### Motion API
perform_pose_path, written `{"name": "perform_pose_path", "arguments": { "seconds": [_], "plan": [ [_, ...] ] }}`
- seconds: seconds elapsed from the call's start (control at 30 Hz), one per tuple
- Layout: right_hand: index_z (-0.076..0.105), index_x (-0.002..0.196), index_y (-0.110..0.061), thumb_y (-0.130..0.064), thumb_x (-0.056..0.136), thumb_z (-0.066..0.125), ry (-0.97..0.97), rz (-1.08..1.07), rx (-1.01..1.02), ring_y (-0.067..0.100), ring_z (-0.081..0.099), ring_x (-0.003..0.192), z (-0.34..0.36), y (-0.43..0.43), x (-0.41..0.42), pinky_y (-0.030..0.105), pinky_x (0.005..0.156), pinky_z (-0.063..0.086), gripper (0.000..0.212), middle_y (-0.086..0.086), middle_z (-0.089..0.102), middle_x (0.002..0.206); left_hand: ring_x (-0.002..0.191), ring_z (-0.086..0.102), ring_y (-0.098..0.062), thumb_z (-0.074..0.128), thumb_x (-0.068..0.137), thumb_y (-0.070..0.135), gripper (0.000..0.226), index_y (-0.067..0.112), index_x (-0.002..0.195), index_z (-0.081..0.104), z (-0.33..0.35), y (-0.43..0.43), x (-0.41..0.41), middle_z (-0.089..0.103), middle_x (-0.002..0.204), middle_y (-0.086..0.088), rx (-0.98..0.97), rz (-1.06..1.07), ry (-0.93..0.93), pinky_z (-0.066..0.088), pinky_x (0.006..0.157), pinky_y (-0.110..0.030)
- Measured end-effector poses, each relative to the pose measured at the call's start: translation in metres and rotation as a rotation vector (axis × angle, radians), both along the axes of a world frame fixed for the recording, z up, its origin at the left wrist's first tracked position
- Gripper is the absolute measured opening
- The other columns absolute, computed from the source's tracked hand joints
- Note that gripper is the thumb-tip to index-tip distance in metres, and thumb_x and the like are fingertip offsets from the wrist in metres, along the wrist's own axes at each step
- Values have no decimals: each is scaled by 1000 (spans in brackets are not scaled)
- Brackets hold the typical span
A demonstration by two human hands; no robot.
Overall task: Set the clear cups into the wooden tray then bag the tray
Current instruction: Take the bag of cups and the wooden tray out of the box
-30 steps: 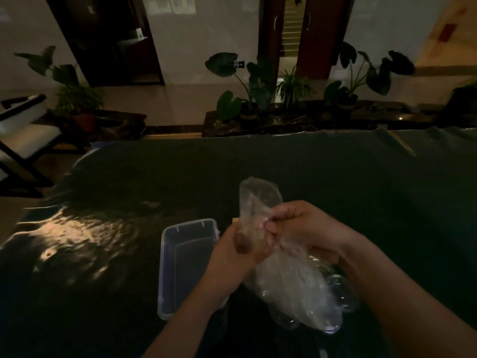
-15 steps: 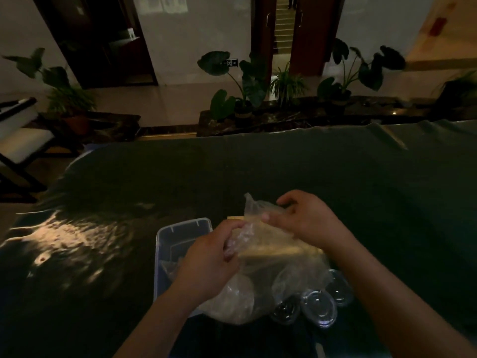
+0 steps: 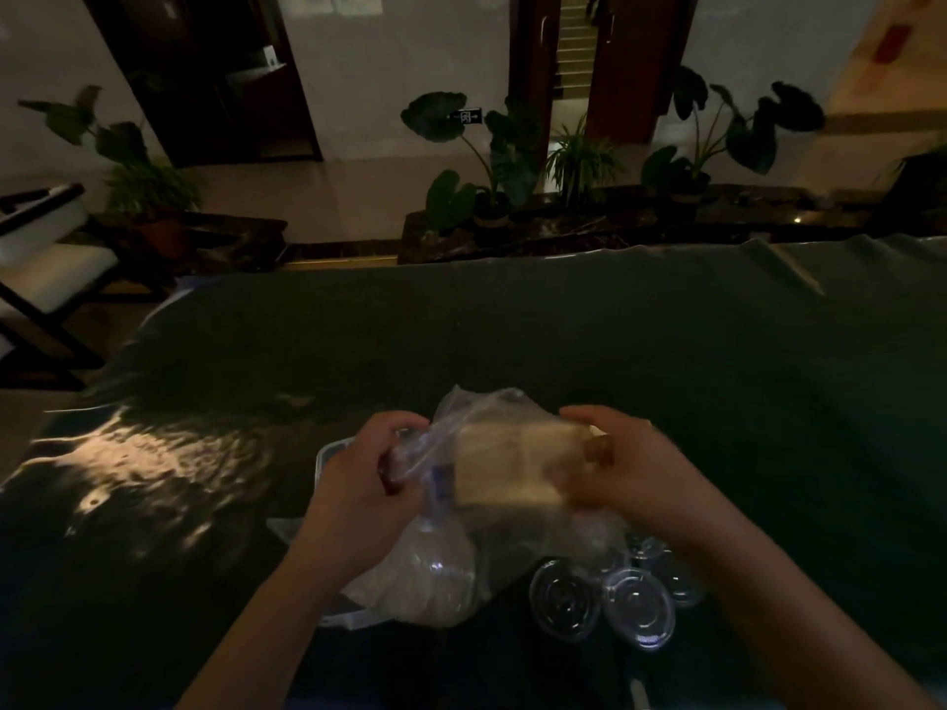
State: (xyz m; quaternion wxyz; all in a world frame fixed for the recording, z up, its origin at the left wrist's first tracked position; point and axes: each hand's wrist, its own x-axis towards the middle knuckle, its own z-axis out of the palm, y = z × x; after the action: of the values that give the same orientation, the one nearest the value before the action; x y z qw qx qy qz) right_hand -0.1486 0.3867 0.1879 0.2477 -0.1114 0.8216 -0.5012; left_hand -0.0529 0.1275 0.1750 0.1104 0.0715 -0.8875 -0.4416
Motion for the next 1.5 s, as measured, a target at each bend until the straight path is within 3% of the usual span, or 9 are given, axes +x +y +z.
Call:
{"name": "perform_pose_path", "arguments": {
  "seconds": [0.13, 0.43, 0.6, 0.73, 0.83, 0.93, 1.13, 1.27, 1.5],
  "plan": [
    [69, 115, -10, 6, 89, 65, -70, -162, -251, 22, 73, 64, 3, 28, -8, 31, 55, 60, 31, 14, 79, 88, 91, 65, 8, 77, 74, -1, 74, 64, 100, 52, 2, -10, 2, 61, 103, 36, 26, 36, -17, 52, 56, -14],
    [77, 96, -26, -33, 76, 80, -144, -56, -356, 20, 65, 53, 10, 20, -4, 25, 44, 51, 21, 13, 75, 76, 94, 66, 7, 80, 77, 4, 70, 64, 103, 54, -14, -6, -5, 64, 106, 33, 133, 33, -19, 58, 62, -18],
    [74, 85, -27, -18, 98, 64, 105, -73, -317, 12, 56, 46, 13, -21, -5, 24, 43, 46, 19, 1, 65, 59, 118, 51, -3, 79, 84, 17, 60, 36, 132, 49, -25, 8, -6, 48, 129, 21, -49, 363, 40, 44, 92, -27],
    [72, 88, -29, -19, 101, 58, 68, 65, -343, 14, 65, 58, 4, -46, 10, 23, 55, 53, 21, 2, 69, 67, 97, 71, -20, 63, 96, 39, 28, 26, 120, 62, -19, 53, -11, 70, 115, -3, 708, 362, -271, 61, 79, -38],
    [73, 84, -28, -15, 101, 58, 83, 43, -347, 17, 67, 61, 2, -50, 12, 25, 57, 56, 26, 3, 70, 67, 78, 75, -8, 70, 92, 26, 14, 24, 105, 73, -21, 66, -15, 80, 94, 1, 796, 204, -256, 58, 62, -23],
    [76, 77, -26, -7, 96, 62, 141, -317, -420, 19, 63, 51, 14, -17, 0, 25, 47, 53, 31, 5, 68, 60, 71, 72, -9, 68, 93, 13, 18, 27, 86, 76, -22, 41, -14, 77, 82, 3, 671, 459, -156, 59, 67, -30],
    [72, 86, -38, -26, 82, 77, 220, -188, -8, 16, 70, 74, 31, 17, -4, 37, 68, 57, 13, -3, 73, 85, 73, 74, -9, 69, 93, 16, 22, 37, 90, 76, -13, 26, -6, 78, 84, 9, 559, 364, -11, 61, 64, -30],
    [41, 138, -55, -66, 66, 73, 566, 65, 412, 3, 44, 113, 43, 13, -17, 33, 90, 44, 80, -24, 43, 126, 66, 71, -11, 65, 95, 18, 28, 44, 89, 75, -7, 30, -8, 77, 81, 2, 568, 284, 35, 57, 56, -19],
    [60, 124, -42, -62, 82, 46, 870, 249, 525, 12, 51, 105, 44, -43, -49, 37, 87, 46, 49, -16, 56, 104, 72, 73, -15, 66, 95, 16, 27, 40, 89, 77, -9, 24, -2, 78, 83, 1, 557, 276, -10, 60, 62, -28]
  ]
}}
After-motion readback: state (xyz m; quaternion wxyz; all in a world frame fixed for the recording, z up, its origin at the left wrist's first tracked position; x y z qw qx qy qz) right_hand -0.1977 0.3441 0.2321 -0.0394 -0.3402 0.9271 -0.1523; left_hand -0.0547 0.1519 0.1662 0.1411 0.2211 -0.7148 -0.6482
